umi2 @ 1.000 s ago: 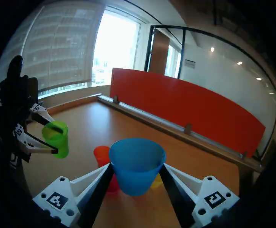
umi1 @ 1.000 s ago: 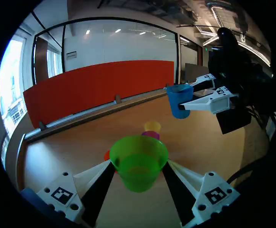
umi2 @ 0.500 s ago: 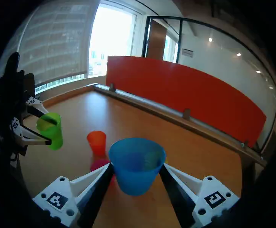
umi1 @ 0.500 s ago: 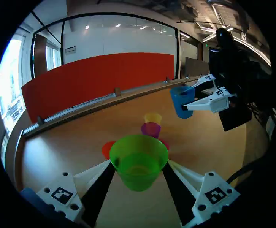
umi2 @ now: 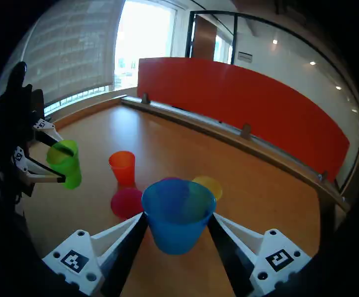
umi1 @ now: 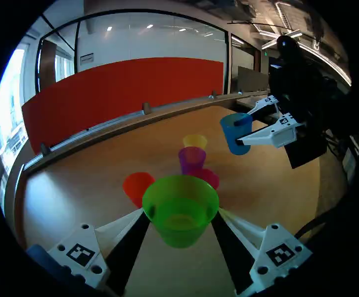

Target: Pour water

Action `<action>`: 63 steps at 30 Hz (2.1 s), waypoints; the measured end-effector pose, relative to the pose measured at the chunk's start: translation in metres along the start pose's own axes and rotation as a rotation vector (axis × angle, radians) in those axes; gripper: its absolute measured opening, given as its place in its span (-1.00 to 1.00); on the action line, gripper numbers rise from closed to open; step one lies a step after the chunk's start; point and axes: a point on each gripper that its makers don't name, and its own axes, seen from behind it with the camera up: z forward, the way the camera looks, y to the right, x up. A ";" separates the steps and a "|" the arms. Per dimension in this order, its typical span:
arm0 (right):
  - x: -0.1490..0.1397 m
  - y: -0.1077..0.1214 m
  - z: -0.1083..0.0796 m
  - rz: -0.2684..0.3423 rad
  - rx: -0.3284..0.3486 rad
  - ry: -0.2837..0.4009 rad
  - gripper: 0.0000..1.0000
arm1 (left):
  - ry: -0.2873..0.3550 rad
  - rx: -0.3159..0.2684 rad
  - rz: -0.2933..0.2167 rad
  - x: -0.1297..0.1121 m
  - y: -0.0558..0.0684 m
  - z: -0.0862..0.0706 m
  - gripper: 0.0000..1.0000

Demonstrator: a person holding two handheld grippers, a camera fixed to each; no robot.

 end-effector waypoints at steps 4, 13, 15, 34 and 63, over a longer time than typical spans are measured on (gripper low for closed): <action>-0.013 0.000 0.008 0.002 0.004 -0.023 0.75 | -0.008 -0.012 0.001 -0.006 0.004 0.007 0.67; -0.039 -0.002 0.022 0.011 0.021 -0.069 0.74 | -0.051 -0.019 -0.003 -0.028 0.005 0.024 0.67; -0.044 -0.003 0.025 0.012 0.025 -0.078 0.75 | -0.057 -0.021 -0.007 -0.032 0.005 0.027 0.67; -0.070 -0.005 0.051 0.009 0.039 -0.147 0.74 | -0.101 -0.022 -0.016 -0.055 0.001 0.058 0.67; -0.089 -0.001 0.062 0.004 0.040 -0.195 0.75 | -0.177 -0.027 -0.030 -0.086 0.000 0.072 0.69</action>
